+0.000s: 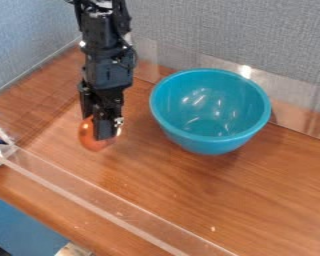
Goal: Remove the mushroom from inside the blue bowl and put it on the table
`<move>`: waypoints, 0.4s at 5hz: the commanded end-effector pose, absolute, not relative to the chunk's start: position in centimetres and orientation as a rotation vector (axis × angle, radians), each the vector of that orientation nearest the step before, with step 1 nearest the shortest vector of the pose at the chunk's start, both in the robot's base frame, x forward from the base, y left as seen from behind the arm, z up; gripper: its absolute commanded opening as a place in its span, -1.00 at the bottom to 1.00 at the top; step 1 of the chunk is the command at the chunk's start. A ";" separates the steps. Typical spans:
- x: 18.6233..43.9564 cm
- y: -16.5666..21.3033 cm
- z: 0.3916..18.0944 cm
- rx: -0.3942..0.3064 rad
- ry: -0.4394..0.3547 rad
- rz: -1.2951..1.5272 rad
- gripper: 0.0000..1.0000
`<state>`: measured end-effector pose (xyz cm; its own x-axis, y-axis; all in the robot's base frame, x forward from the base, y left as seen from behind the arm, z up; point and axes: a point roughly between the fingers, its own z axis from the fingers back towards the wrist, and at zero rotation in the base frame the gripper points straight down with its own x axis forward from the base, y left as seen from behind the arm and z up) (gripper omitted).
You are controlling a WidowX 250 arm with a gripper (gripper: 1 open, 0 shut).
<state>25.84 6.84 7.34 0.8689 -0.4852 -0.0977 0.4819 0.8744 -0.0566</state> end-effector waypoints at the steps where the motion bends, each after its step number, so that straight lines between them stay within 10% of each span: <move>1: 26.9 6.6 8.3 -0.007 0.074 -0.532 -1.00; 2: 27.3 5.8 8.1 -0.004 0.077 -0.574 -1.00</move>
